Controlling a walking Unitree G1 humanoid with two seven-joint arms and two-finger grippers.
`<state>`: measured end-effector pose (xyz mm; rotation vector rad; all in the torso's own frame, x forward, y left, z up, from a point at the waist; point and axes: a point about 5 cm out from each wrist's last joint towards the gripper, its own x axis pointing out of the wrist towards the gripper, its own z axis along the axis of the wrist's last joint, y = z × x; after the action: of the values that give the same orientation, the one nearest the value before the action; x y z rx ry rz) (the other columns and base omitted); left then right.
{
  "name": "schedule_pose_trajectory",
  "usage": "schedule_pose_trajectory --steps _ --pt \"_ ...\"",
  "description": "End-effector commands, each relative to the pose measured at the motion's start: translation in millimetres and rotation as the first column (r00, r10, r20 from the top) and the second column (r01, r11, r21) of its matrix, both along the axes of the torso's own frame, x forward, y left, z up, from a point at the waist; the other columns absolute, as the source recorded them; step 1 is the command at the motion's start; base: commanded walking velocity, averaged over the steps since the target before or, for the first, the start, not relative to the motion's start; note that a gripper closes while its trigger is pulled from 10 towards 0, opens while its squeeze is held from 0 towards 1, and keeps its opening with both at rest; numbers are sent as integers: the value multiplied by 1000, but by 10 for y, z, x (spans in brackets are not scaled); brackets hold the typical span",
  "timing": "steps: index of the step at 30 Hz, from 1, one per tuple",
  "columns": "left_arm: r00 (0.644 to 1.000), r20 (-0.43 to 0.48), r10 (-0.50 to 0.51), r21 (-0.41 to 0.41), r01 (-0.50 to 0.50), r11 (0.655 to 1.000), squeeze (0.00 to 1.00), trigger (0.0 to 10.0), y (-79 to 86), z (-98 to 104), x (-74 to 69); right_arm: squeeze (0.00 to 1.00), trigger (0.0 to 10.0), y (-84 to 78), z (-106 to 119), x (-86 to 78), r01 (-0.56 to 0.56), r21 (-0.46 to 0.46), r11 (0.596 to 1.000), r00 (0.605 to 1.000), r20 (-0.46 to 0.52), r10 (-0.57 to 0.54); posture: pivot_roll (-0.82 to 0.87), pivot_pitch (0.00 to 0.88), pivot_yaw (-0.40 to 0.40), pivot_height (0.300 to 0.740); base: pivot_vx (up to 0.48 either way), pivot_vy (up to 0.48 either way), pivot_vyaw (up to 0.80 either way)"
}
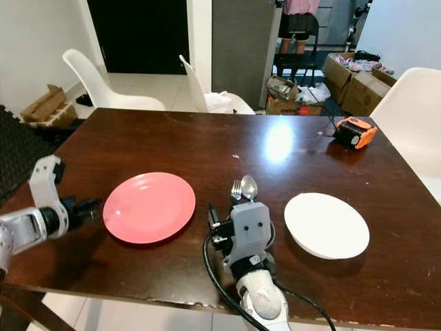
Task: Setting the table
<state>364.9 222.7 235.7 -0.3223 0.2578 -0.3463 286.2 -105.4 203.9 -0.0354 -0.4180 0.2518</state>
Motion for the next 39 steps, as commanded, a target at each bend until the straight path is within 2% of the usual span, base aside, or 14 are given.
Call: schedule_pose_trajectory --steps 1,5,6,8,9,10,11,14,23,26,30,31,32,39 --pt "1000 11 -2 31 2 1000 0 0 22 11 -18 0 10000 33 -16 -12 -13 -1 1000 1000 2 13 2 170 144 740 0 0 0" --pt "992 85 -93 105 84 991 0 0 -103 92 -66 0 10000 29 -10 -4 -13 -2 1000 1000 5 13 3 167 143 740 0 0 0" --pt "984 127 -122 157 102 982 0 10000 -156 102 -86 0 10000 26 -4 2 -13 -3 1000 1000 7 13 2 165 142 740 0 0 0" --pt "970 196 -145 237 97 967 0 10000 -217 124 -102 0 10000 21 1 7 -12 -4 1000 1000 9 12 4 164 141 740 0 0 0" --pt "956 230 -183 276 116 954 463 10000 -260 126 -127 0 10000 21 3 9 -11 -4 1000 1000 10 12 1 164 140 740 0 0 0" --pt "956 230 -183 276 116 954 463 10000 -260 126 -127 0 10000 21 3 9 -11 -4 1000 1000 10 12 1 164 140 740 0 0 0" --pt "942 260 -214 322 124 938 1000 10000 -303 108 -151 0 10000 21 5 10 -11 -5 1000 1000 11 11 -1 163 140 740 0 0 0" --pt "911 290 -291 386 167 907 1000 10000 -395 55 -206 0 10000 20 10 12 -11 -6 1000 1000 13 11 -4 161 140 740 0 0 0" --pt "892 278 -357 451 207 868 1000 10000 -488 -39 -234 0 10000 10 8 10 -7 -5 1000 1000 13 7 -2 164 145 740 0 0 0" --pt "869 285 -404 553 195 810 1000 10000 -545 -164 -219 0 10000 13 5 14 -7 -3 1000 1000 12 7 -3 166 145 740 0 0 0" --pt "864 286 -415 589 183 787 1000 10000 -592 -210 -193 0 10000 14 5 13 -7 -3 1000 1000 12 7 -5 166 145 740 0 0 0" --pt "865 282 -415 605 175 776 345 10000 -622 -237 -171 0 10000 13 4 13 -6 -3 1000 1000 12 6 -5 167 145 740 0 0 0" --pt "871 273 -409 612 171 772 0 10000 -659 -272 -141 0 10000 11 3 12 -6 -4 1000 1000 11 6 -5 168 144 740 0 0 0" --pt "908 203 -366 667 146 731 0 10000 -742 -366 19 0 10000 9 5 9 -8 -5 1000 1000 11 8 -6 169 143 740 0 0 0"
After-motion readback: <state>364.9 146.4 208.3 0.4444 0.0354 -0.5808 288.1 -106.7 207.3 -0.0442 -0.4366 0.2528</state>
